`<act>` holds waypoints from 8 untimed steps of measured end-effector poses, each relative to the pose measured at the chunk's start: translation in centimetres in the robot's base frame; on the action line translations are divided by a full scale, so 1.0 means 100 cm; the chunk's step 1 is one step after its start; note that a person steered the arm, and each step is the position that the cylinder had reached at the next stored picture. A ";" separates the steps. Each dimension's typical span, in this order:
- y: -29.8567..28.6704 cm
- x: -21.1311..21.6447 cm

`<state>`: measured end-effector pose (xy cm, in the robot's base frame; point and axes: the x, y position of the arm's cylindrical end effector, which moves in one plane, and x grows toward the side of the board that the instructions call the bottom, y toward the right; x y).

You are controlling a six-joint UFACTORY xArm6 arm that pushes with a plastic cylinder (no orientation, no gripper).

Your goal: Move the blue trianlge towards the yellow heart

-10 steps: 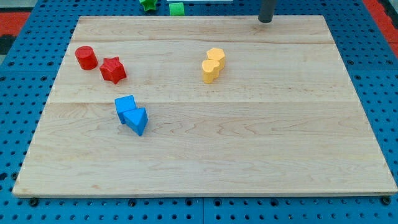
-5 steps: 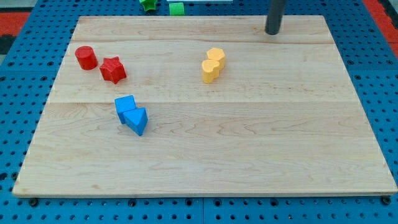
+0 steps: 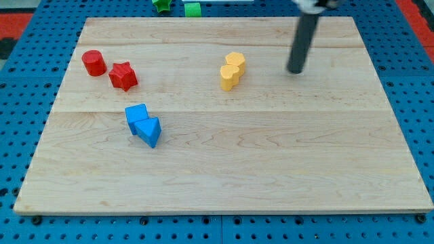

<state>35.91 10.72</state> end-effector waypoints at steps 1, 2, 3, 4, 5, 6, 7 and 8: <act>-0.022 0.044; -0.067 0.113; -0.171 0.168; -0.248 0.186; -0.278 0.157; -0.213 0.114; -0.188 0.103; -0.219 0.147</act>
<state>50.56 -11.22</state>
